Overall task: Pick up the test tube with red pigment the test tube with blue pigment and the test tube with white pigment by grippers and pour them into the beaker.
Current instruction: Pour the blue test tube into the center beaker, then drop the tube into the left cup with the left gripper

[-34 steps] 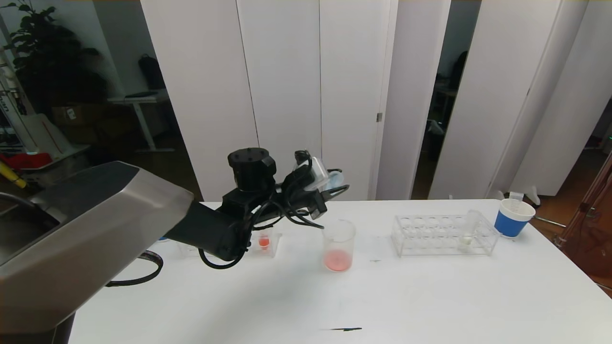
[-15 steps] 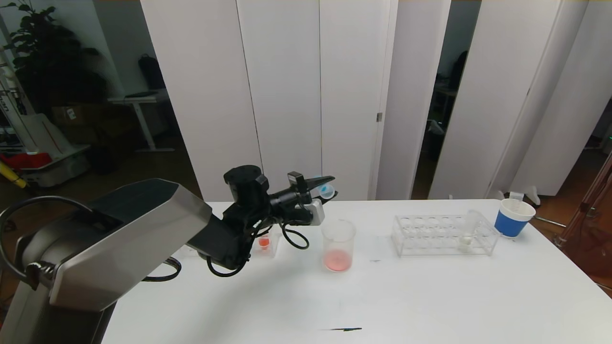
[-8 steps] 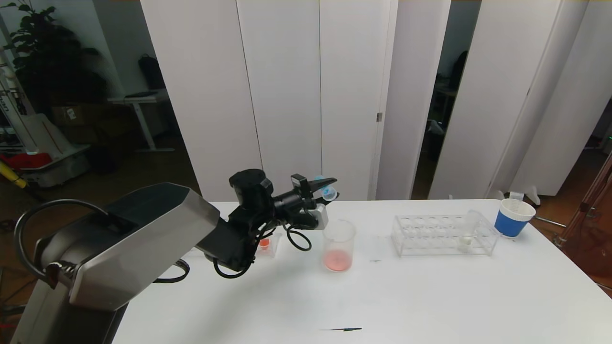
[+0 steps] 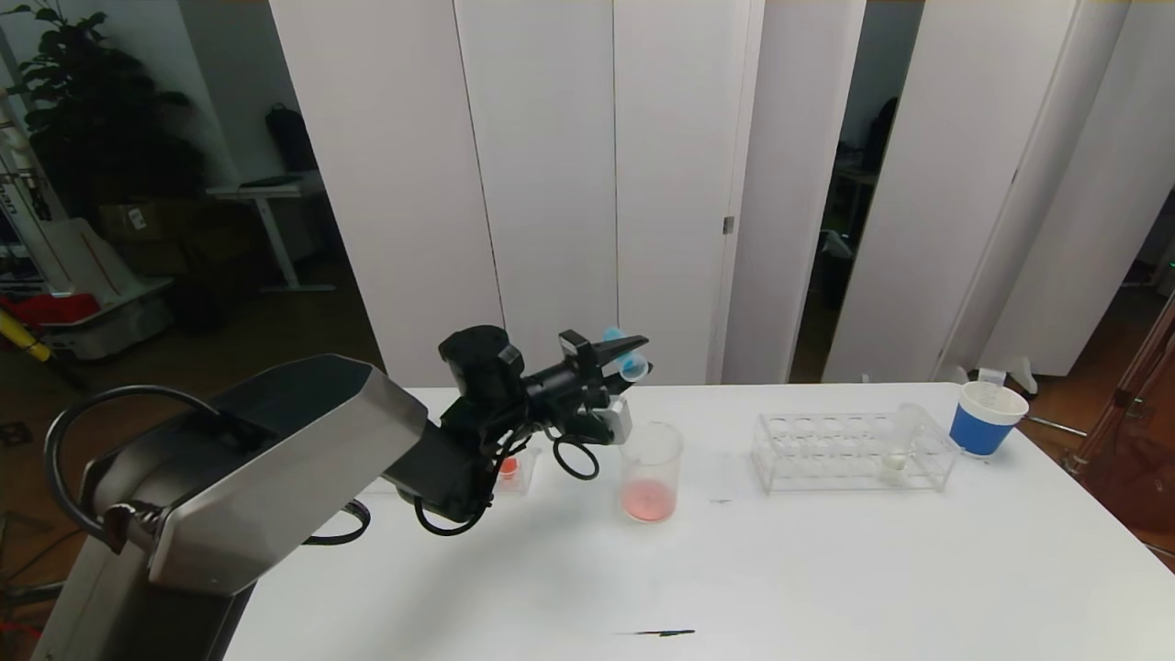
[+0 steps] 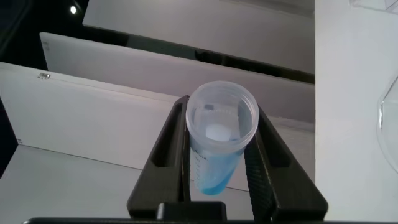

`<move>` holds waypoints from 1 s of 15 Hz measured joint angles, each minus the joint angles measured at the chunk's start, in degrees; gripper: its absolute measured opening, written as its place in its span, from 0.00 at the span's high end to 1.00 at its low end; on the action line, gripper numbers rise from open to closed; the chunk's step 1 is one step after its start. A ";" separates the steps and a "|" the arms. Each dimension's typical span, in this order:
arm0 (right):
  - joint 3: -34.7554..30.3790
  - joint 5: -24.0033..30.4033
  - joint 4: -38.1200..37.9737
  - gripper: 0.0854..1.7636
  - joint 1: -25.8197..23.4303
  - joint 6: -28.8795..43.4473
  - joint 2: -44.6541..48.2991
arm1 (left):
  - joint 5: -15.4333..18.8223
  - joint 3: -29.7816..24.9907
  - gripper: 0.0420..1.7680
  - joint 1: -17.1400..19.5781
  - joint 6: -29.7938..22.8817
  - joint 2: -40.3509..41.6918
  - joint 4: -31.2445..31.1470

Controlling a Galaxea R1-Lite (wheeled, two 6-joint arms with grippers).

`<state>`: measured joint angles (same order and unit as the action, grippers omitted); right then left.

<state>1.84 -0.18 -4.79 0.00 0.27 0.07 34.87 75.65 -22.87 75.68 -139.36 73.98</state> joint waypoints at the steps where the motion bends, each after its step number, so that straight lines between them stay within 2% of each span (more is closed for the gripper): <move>1: 0.00 0.00 -0.02 0.01 0.00 -0.02 -0.02 | 0.00 -0.02 0.69 0.02 0.61 -0.05 0.73; 15: 0.00 0.02 -0.02 0.01 0.00 -0.02 -0.02 | -0.06 2.90 0.69 -1.27 2.68 -1.97 1.37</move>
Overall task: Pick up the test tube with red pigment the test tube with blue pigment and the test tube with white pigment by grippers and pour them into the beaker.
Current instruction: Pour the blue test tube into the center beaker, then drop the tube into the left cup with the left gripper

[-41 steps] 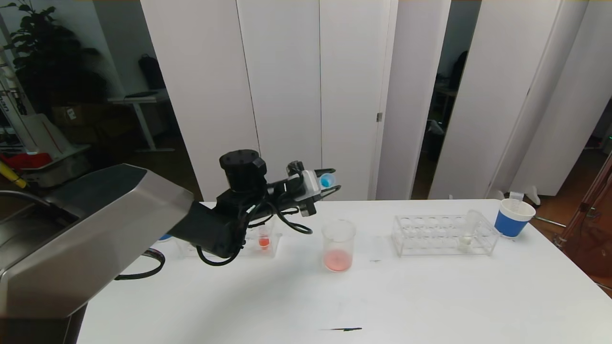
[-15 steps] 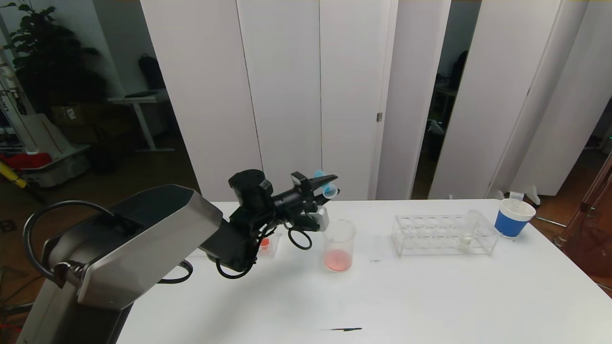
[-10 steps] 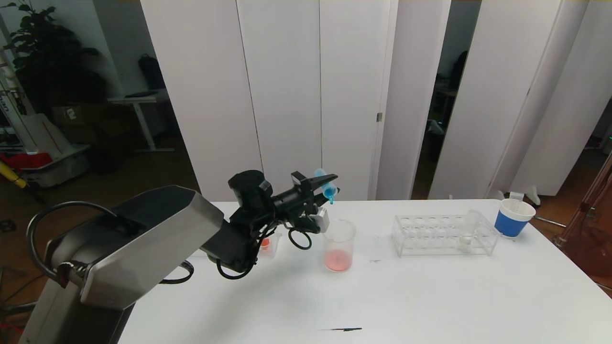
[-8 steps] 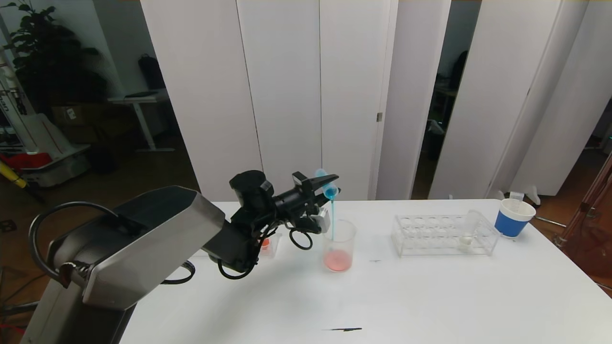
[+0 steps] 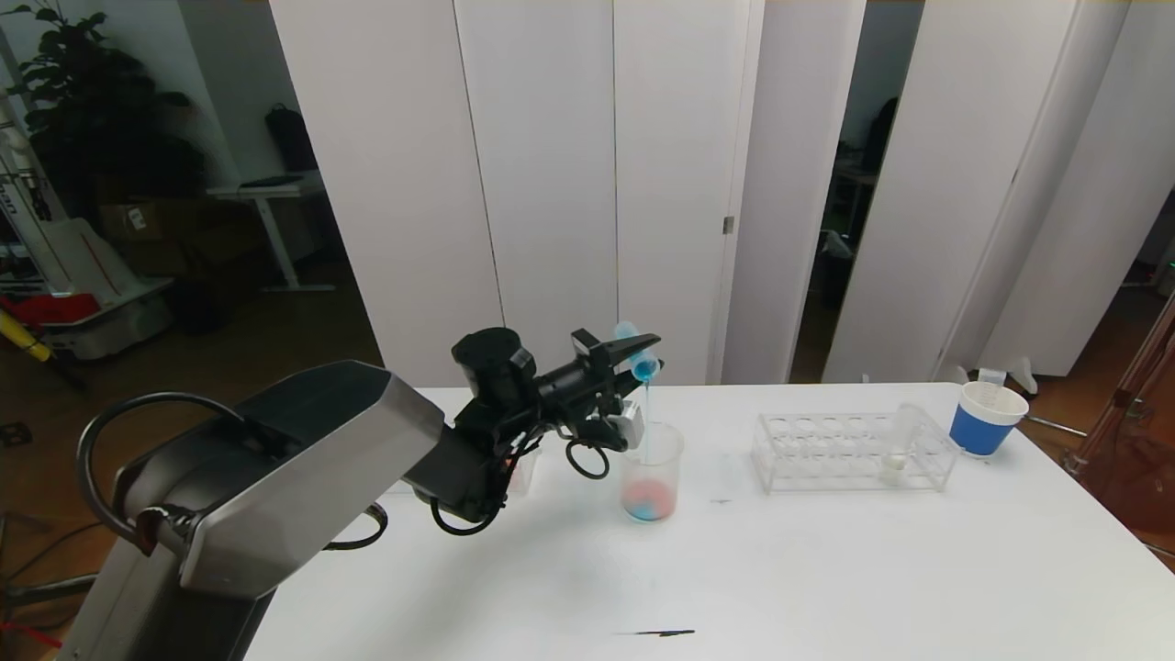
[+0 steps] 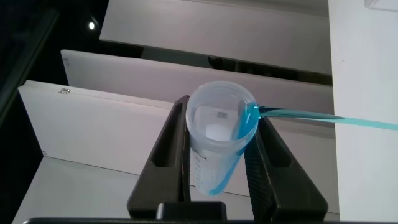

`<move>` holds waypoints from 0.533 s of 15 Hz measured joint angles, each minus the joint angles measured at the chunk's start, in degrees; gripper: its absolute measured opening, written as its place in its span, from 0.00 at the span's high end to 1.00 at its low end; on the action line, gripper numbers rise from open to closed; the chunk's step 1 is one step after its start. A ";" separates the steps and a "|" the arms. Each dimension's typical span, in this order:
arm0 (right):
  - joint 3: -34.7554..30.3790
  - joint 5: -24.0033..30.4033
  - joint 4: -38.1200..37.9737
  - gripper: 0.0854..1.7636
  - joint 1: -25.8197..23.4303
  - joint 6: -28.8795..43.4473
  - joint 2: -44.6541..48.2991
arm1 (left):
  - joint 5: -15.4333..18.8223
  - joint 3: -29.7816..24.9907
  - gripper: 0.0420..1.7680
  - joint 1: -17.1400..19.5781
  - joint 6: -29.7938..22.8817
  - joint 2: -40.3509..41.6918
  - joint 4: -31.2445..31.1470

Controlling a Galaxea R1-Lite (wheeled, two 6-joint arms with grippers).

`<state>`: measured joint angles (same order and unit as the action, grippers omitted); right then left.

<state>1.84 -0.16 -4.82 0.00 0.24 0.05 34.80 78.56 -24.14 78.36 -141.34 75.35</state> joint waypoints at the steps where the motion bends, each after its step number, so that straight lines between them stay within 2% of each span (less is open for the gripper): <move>1: 0.00 0.00 0.00 0.01 0.00 -0.02 0.02 | -0.02 0.20 0.69 0.00 0.05 -0.09 0.12; 8: 0.00 -0.02 0.00 0.01 0.00 0.00 0.00 | -0.02 0.82 0.69 0.41 1.16 -0.37 1.85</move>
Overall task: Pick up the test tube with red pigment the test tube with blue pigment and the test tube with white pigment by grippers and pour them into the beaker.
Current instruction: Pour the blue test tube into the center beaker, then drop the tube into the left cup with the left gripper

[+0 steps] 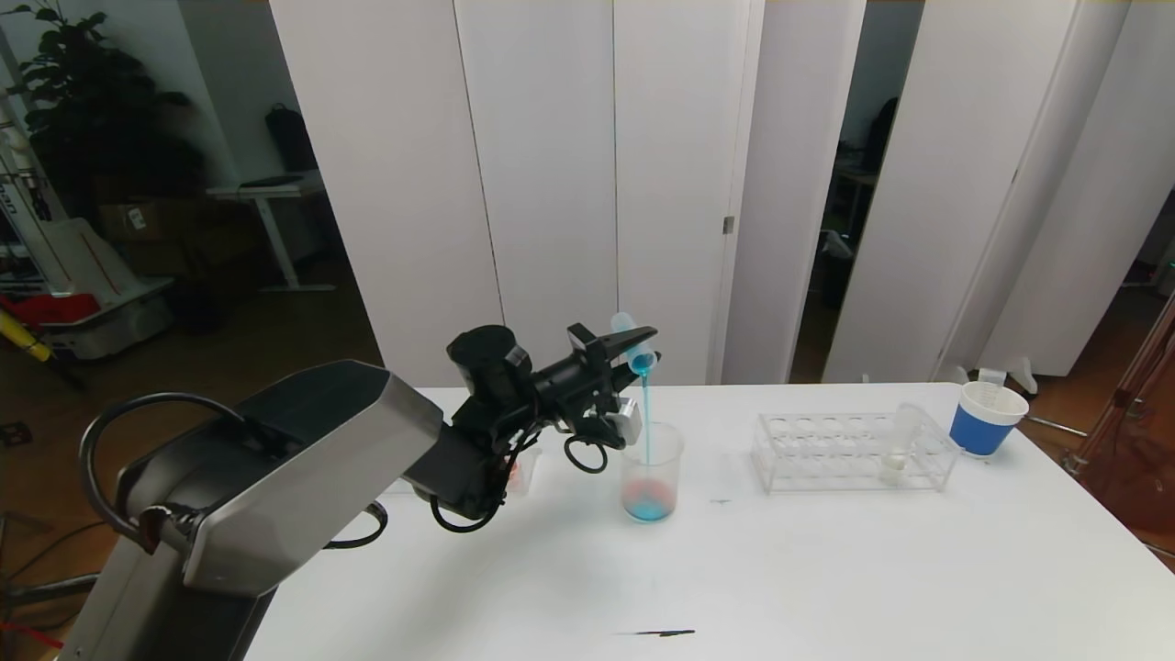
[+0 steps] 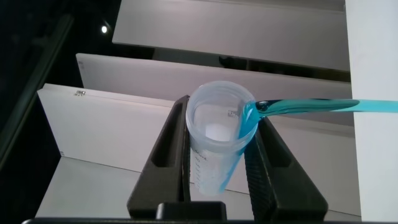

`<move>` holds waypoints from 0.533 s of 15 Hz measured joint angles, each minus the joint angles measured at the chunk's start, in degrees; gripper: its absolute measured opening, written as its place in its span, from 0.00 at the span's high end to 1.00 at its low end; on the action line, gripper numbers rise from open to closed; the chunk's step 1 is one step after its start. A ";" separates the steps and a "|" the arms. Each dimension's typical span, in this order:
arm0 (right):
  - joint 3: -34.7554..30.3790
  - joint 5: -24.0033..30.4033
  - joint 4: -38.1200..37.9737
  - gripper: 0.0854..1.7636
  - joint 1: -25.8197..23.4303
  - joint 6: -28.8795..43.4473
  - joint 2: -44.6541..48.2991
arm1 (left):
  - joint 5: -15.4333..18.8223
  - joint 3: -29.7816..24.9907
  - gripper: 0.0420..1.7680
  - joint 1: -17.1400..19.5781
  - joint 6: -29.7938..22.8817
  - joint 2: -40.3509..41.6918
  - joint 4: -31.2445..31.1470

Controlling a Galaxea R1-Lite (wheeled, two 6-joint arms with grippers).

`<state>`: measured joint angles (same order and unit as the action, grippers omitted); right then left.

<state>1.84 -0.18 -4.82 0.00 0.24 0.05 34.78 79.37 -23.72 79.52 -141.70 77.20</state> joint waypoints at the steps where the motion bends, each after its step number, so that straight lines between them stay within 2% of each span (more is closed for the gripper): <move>1: 0.00 0.00 0.02 0.01 0.00 -0.02 0.00 | 0.00 0.15 0.69 0.05 0.02 -0.02 0.09; 8: 0.00 0.00 0.02 0.01 0.00 0.00 0.00 | 0.11 0.50 0.69 0.13 1.27 -0.02 2.17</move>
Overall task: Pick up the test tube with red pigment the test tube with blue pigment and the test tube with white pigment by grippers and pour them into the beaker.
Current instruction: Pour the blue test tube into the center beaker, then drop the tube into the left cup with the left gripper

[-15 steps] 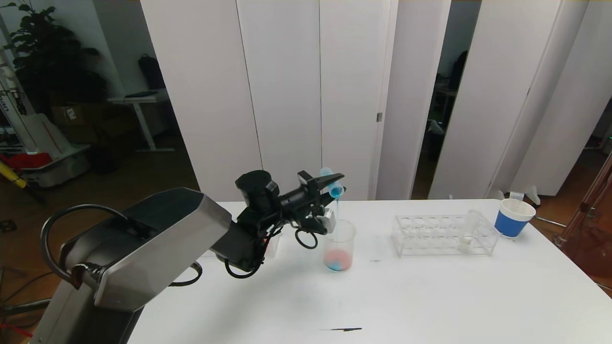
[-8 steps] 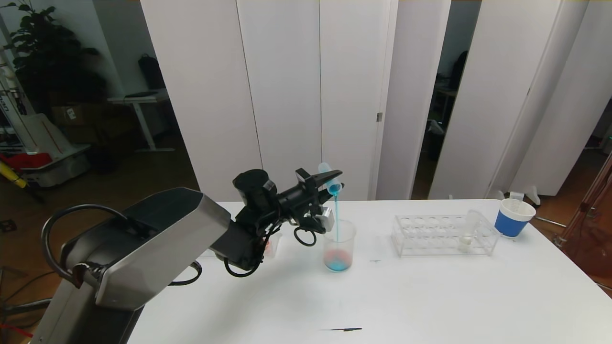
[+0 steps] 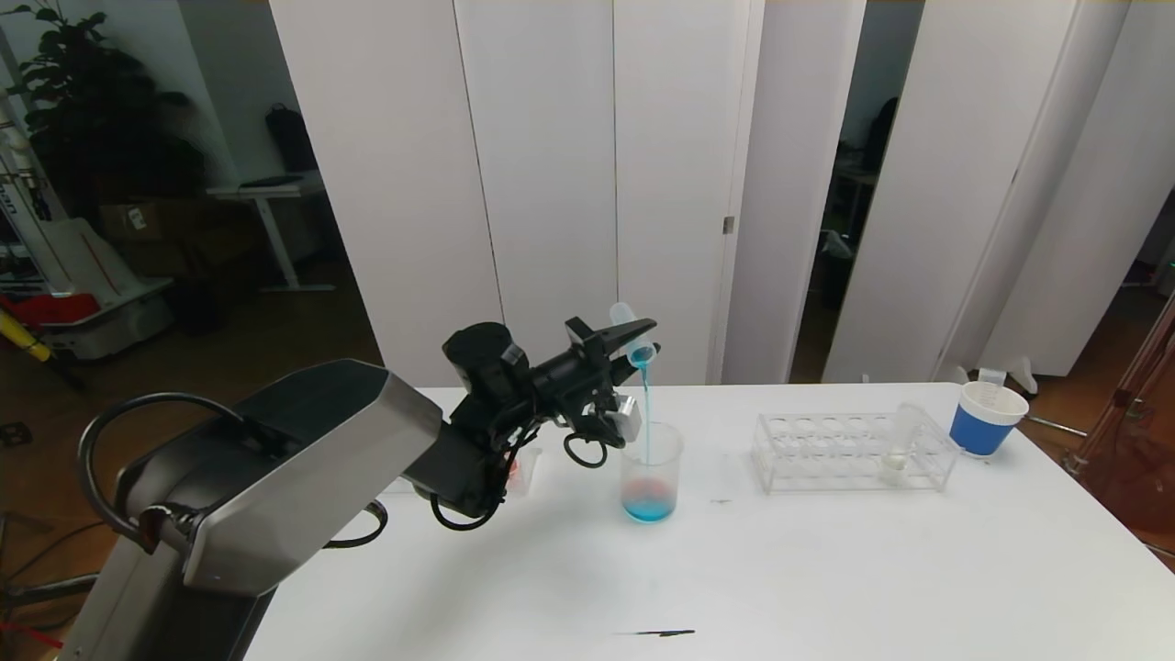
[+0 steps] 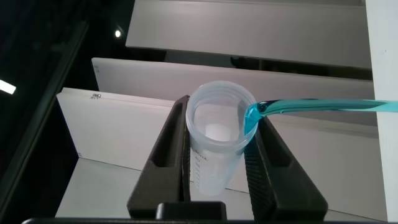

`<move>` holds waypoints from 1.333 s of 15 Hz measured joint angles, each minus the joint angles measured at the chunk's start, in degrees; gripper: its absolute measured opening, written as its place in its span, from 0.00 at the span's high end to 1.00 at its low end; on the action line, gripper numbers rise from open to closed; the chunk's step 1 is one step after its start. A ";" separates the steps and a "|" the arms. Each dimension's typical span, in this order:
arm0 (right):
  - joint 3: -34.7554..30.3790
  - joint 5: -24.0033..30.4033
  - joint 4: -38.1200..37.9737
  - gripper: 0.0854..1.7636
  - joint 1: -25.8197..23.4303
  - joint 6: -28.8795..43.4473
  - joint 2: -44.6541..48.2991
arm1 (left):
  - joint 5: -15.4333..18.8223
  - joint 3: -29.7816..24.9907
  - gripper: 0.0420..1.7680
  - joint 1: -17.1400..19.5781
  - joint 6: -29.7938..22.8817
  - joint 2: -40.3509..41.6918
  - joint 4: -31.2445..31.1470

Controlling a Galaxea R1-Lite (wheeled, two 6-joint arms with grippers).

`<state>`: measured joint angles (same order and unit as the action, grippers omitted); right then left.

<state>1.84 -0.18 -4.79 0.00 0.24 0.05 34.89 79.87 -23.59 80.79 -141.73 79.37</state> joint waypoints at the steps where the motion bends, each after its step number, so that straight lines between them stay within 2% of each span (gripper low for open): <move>1: 0.00 0.00 -0.02 0.01 0.00 0.02 0.00 | 0.00 -0.18 0.69 0.05 0.11 0.00 0.01; 9: 0.00 0.02 0.00 0.01 0.00 0.02 0.02 | 0.15 -0.33 0.69 0.44 2.43 0.35 0.15; 16: 0.00 0.05 -0.02 0.01 0.00 0.02 0.00 | 0.02 -0.39 0.69 0.33 2.43 0.71 -0.32; 18: 0.00 0.02 0.00 0.01 0.00 0.02 0.00 | -1.07 -0.27 0.69 0.33 0.57 1.23 0.23; 20: 0.00 0.00 0.00 0.01 0.00 0.02 0.00 | -5.62 -0.41 0.69 -0.05 -1.82 2.34 -0.13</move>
<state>1.84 -0.18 -4.79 0.00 0.27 0.05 29.27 79.46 -23.64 78.97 -139.39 79.24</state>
